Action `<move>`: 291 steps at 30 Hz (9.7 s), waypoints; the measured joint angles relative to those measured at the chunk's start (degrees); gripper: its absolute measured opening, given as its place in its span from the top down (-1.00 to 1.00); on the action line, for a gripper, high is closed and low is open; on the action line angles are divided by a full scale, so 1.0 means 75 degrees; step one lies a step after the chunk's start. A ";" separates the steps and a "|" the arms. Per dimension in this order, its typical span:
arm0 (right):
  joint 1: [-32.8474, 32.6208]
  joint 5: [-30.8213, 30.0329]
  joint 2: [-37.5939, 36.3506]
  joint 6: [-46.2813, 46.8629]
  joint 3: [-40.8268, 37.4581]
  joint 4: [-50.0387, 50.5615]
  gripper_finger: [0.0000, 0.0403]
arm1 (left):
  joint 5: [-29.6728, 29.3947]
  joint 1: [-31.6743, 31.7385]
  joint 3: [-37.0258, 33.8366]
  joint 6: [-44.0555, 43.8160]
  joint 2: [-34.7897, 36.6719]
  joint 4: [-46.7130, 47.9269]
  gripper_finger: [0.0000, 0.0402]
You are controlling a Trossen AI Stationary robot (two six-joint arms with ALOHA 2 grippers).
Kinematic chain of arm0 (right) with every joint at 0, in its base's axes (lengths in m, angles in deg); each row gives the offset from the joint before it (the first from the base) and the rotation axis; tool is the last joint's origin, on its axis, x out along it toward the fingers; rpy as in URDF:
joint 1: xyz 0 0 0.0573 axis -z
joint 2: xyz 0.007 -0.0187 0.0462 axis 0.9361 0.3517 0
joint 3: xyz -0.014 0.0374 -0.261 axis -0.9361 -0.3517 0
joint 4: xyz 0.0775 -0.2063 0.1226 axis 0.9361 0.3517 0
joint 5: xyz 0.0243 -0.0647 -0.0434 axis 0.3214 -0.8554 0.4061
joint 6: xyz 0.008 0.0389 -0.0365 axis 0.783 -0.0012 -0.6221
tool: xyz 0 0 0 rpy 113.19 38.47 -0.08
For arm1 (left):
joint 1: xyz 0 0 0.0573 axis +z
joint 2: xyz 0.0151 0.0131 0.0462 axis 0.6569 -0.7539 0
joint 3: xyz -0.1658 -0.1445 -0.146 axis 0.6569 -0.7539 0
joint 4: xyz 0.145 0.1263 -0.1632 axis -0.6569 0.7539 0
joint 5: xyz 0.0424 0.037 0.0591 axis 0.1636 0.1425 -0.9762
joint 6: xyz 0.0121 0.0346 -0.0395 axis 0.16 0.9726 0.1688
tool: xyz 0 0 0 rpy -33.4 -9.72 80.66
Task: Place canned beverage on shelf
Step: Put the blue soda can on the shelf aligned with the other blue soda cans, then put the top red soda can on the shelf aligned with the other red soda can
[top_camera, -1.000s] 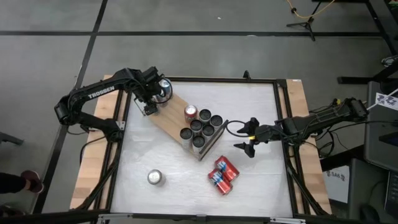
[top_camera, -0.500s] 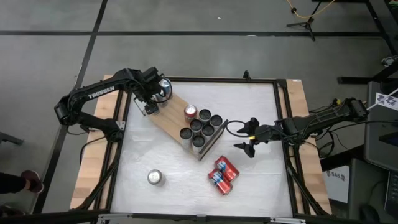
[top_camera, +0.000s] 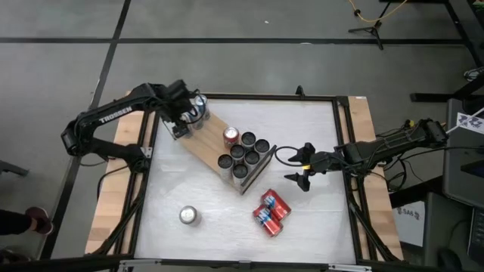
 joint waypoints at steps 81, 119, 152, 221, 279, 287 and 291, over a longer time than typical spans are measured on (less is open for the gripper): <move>-0.1920 0.1014 0.3078 0.4164 0.3040 0.1430 -0.75 | 0.1177 -0.3529 -0.0005 -0.1981 0.1574 -0.5564 -0.32; -0.1897 0.1131 0.4707 0.4407 0.3162 0.1856 -0.75 | 0.0384 -0.4209 -0.0005 -0.1984 0.1571 -0.5555 -0.32; -0.1588 0.0468 0.4581 0.3641 0.3681 0.3929 -0.75 | 0.0378 -0.4208 -0.0005 -0.1984 0.1571 -0.5558 -0.32; -0.1597 -0.0128 0.4835 0.2929 0.2204 0.1735 -0.57 | 0.0375 -0.4206 -0.0005 -0.1986 0.1571 -0.5557 -0.32; -0.1597 -0.0006 0.4870 0.2908 0.2174 0.1375 -0.66 | 0.0326 -0.4207 -0.0002 -0.1990 0.1574 -0.5555 -0.32; -0.1597 0.0082 0.4802 0.2911 0.2180 0.1421 -0.50 | 0.0326 -0.4206 -0.0002 -0.1988 0.1574 -0.5555 -0.32; -0.1597 0.0137 0.4552 0.2911 0.2180 0.1513 -0.54 | 0.0324 -0.4206 -0.0002 -0.1988 0.1574 -0.5555 -0.32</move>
